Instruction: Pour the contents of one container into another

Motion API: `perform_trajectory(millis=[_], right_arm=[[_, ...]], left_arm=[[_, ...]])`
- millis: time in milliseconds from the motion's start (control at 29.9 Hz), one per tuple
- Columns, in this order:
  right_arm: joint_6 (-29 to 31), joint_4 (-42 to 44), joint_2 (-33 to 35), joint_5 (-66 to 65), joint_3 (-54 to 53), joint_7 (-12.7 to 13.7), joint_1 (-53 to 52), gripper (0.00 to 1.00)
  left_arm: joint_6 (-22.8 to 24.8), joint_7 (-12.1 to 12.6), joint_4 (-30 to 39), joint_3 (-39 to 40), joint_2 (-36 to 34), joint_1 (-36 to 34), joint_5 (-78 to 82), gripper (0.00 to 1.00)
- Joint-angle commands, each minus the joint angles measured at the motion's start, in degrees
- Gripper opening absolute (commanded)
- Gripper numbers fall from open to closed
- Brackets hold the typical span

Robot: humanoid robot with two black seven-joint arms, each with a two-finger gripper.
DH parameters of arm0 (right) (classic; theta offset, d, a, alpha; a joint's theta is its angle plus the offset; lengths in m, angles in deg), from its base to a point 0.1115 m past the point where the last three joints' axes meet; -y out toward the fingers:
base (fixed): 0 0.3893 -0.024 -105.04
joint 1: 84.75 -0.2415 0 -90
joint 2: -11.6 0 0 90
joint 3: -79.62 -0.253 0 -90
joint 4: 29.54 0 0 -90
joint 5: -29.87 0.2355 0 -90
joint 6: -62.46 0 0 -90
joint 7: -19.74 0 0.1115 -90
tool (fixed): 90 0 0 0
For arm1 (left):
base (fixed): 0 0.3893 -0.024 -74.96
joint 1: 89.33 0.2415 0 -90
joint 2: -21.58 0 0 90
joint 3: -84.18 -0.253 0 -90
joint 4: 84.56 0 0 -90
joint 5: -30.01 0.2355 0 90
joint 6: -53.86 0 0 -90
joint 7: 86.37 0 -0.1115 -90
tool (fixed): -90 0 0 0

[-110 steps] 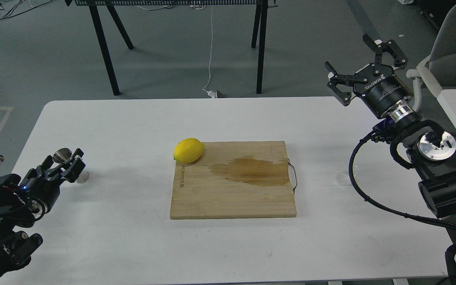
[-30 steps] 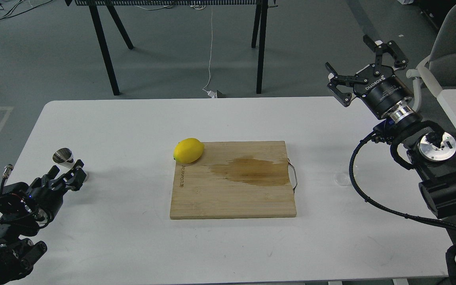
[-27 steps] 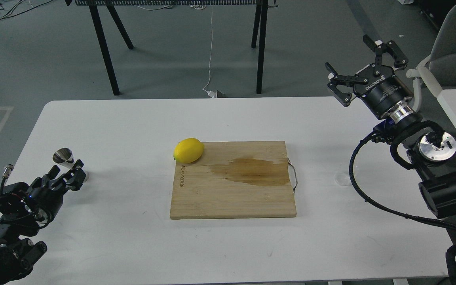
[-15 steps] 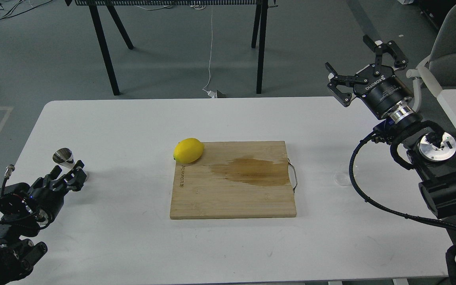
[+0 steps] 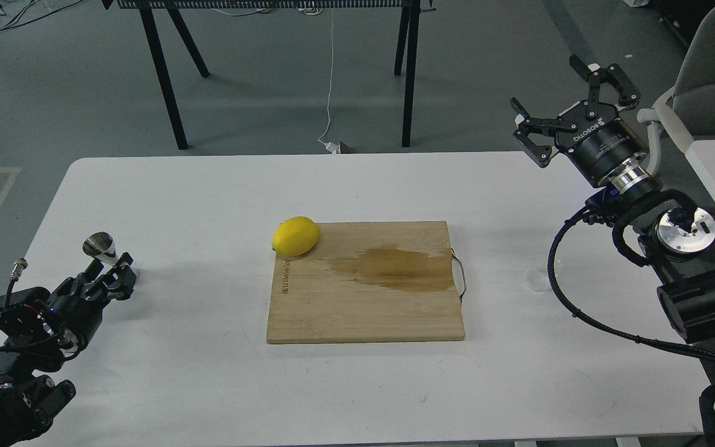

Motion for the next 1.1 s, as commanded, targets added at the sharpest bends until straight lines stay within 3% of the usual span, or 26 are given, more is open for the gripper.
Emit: perform_trajectory(millis=[0,1070], right_arm=[[0.0,0.01,-0.08,-0.01,0.09,0.06,0.0,0.99],[0.0,0.09,-0.08,-0.01,0.0,-0.02,0.0,0.99]], left_arm=[[0.0,0.0,-0.03,0.0,0.0,0.01,-0.08,0.56],[0.0,0.0,-0.03,-0.09,-0.09,0.01,-0.08,0.35]])
